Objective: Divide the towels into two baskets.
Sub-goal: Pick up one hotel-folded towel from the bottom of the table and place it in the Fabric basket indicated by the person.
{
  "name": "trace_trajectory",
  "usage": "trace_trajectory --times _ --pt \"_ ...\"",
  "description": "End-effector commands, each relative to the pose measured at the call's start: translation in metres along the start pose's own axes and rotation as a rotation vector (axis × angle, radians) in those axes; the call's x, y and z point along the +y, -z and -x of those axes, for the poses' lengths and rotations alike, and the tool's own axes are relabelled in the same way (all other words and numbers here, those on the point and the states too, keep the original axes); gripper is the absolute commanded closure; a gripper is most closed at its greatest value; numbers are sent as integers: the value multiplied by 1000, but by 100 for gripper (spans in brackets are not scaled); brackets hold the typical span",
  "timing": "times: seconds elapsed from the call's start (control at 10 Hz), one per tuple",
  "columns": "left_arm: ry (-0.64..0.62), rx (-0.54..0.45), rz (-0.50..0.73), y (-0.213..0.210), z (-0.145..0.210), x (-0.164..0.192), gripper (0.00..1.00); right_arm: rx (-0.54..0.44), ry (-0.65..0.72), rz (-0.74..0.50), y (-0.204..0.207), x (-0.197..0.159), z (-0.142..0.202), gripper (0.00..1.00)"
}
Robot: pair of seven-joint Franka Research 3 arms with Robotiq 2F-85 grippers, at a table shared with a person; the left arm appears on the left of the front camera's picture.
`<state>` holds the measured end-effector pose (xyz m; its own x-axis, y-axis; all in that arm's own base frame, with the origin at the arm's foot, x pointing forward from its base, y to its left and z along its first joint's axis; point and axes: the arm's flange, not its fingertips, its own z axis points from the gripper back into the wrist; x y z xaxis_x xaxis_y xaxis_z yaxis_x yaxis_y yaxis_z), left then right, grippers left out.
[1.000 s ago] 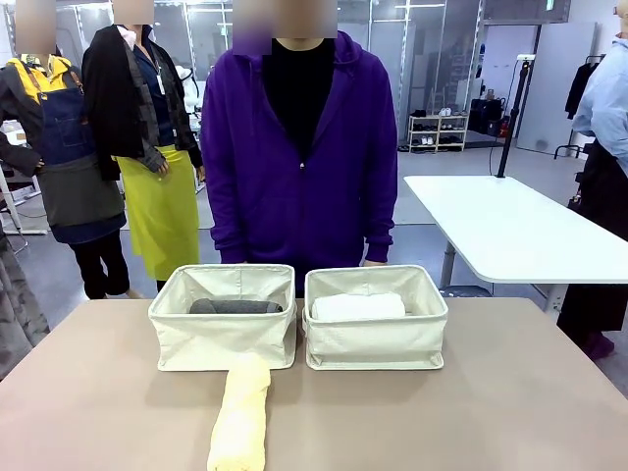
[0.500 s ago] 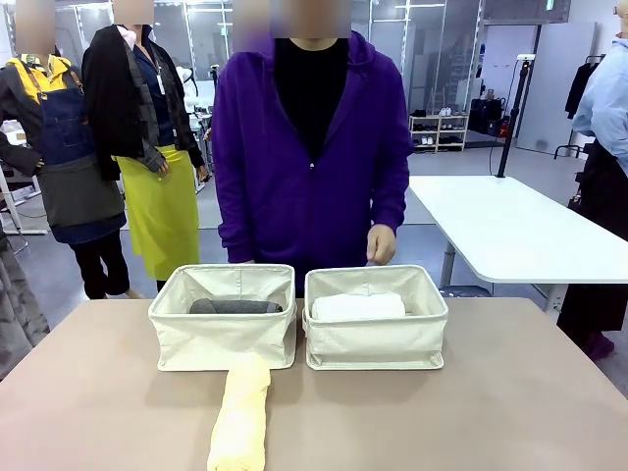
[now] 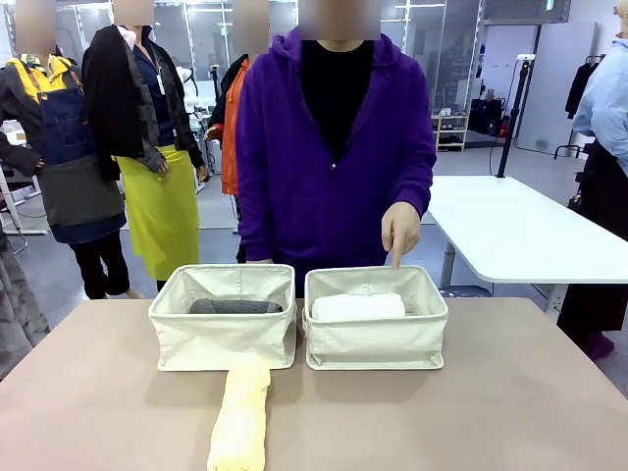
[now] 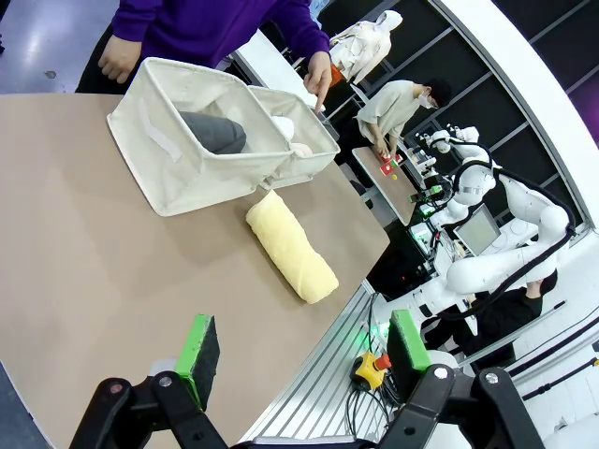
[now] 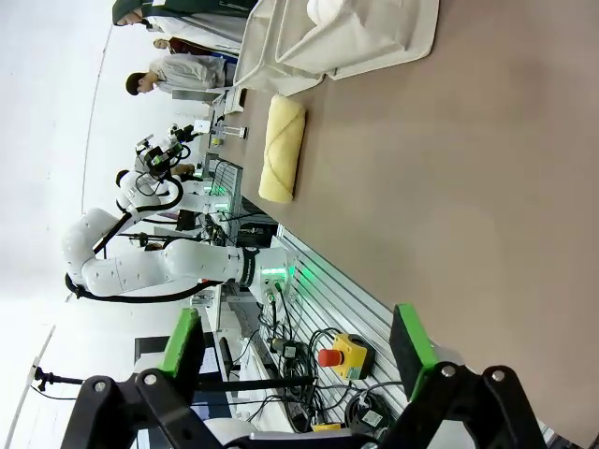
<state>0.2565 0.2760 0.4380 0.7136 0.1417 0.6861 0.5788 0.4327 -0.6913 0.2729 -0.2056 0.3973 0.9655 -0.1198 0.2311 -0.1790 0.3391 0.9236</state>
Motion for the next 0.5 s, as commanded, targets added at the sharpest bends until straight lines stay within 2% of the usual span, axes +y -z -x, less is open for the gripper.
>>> trace_trajectory --times 0.0,0.4 --pt "-2 -14 7 -3 -1 -4 8 -3 -25 -11 0 2 0 0" --pt "-2 -14 7 -3 -1 -4 8 -3 -25 -11 0 2 0 0"
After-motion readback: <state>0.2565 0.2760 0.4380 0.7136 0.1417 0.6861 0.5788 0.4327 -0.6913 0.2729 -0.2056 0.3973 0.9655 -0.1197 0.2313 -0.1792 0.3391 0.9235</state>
